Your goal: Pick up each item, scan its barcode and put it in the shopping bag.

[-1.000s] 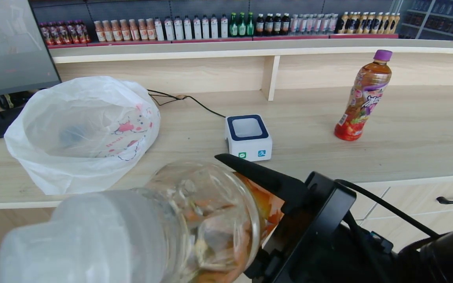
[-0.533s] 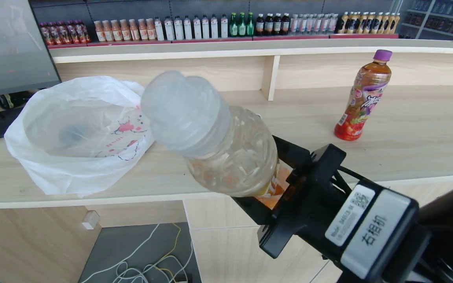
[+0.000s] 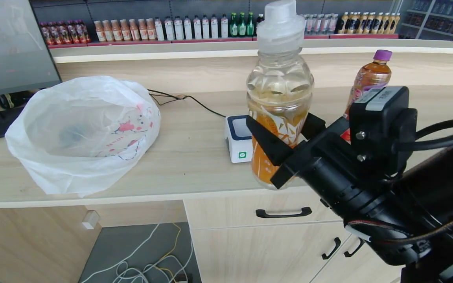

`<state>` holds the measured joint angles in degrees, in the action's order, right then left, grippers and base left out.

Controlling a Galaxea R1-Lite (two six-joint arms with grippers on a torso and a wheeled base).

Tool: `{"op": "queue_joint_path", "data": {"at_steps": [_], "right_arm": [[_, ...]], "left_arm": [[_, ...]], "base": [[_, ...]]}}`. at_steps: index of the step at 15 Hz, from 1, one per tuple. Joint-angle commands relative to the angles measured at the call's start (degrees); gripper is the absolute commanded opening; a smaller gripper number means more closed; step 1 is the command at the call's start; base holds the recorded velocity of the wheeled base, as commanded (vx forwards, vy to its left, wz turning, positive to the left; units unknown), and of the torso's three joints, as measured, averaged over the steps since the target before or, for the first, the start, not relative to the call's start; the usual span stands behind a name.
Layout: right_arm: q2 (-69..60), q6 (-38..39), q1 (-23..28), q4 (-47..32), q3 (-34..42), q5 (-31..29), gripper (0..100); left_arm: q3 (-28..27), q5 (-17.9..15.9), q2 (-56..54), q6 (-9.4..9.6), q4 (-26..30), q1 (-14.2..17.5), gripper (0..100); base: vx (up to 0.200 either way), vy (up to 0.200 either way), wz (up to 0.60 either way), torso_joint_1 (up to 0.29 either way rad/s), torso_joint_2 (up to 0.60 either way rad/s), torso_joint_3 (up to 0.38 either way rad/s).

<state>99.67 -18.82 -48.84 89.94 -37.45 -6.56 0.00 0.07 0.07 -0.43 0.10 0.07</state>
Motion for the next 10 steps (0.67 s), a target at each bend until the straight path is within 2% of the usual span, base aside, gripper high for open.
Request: {"op": "queue_joint_path", "data": {"at_steps": [1, 3, 5, 10], "right_arm": [[-0.09, 3.18, 3.22, 0.06, -0.87, -2.58, 0], [0.17, 7.84, 5.77, 0.06, 0.71, -5.92, 0], [1.32, 9.24, 9.11, 0.06, 0.45, -5.83, 0], [1.05, 13.55, 12.36, 0.06, 0.01, -6.98, 0]], "left_arm": [[0.0, 0.01, 0.01, -0.01, -0.01, 0.01, 100], [0.0, 0.01, 0.01, -0.01, -0.01, 0.01, 100], [0.0, 0.01, 0.01, -0.01, -0.01, 0.01, 100], [0.0, -0.07, 0.01, 0.08, -0.01, 0.01, 100]], "base": [[0.0, 0.0, 0.0, 0.0, 0.0, 0.0], [0.0, 0.0, 0.0, 0.0, 0.0, 0.0], [0.0, 0.0, 0.0, 0.0, 0.0, 0.0], [0.0, 0.0, 0.0, 0.0, 0.0, 0.0]]}}
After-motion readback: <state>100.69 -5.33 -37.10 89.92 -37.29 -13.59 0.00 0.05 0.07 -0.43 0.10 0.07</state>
